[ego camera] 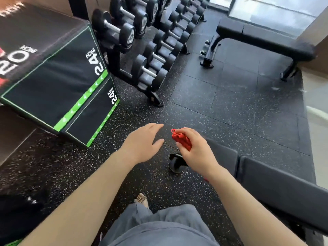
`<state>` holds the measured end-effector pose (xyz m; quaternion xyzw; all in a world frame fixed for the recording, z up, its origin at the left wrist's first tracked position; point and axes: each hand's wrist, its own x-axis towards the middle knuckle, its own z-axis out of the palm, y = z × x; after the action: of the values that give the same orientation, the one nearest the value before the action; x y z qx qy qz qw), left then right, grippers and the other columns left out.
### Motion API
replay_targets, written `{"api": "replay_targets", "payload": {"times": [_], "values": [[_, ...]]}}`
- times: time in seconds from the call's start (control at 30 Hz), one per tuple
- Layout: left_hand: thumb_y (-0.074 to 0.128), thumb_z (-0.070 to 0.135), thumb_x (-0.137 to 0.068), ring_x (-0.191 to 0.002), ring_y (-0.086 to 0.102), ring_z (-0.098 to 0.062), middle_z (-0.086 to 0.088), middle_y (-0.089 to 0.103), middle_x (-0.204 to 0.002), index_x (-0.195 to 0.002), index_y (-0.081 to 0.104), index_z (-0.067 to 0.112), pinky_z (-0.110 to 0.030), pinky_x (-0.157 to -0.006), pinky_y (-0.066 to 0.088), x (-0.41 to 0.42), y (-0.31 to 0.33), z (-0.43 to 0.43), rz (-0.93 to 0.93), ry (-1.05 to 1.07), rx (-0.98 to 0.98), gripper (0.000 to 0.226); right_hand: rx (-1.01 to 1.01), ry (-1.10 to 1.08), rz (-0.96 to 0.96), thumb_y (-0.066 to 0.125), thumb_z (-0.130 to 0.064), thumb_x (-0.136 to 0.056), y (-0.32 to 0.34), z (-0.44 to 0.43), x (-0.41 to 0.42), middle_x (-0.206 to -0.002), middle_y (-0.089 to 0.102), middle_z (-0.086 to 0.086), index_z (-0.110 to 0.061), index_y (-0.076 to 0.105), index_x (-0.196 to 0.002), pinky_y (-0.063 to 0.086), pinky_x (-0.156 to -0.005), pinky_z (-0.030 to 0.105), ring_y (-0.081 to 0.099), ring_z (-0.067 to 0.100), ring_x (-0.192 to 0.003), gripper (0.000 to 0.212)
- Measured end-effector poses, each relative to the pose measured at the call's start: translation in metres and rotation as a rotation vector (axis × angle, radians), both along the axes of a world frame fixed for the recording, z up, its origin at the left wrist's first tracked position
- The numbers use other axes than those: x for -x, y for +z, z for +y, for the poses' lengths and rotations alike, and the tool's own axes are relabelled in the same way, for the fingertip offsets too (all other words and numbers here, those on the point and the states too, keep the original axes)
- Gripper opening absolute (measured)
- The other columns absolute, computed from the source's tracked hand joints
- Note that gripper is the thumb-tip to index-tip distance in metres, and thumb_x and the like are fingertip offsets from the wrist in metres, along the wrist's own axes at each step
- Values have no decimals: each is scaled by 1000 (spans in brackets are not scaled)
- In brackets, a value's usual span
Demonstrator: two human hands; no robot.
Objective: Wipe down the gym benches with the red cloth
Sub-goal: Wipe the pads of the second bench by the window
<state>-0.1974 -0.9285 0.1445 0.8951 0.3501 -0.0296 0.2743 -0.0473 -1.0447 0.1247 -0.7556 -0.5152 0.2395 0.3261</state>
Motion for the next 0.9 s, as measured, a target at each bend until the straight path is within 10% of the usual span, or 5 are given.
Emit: {"api": "replay_targets", "payload": {"times": [0.67, 0.9], "values": [[48, 33, -95, -136, 34, -14, 6, 34, -149, -145, 30, 24, -39, -110, 32, -74, -28, 181, 8, -108, 99, 54, 53, -201, 221, 63, -15, -86, -30, 173, -58, -103, 56, -22, -25, 56, -119, 46, -95, 22, 56, -13, -97, 35], [45, 37, -95, -134, 37, -17, 4, 36, -149, -145, 31, 23, -39, -109, 34, -189, -36, 281, 202, -294, 87, 53, 167, -304, 188, 63, -19, -86, -39, 248, -167, -114, 60, -6, -25, 55, -120, 45, -97, 29, 58, 8, -105, 35]]}}
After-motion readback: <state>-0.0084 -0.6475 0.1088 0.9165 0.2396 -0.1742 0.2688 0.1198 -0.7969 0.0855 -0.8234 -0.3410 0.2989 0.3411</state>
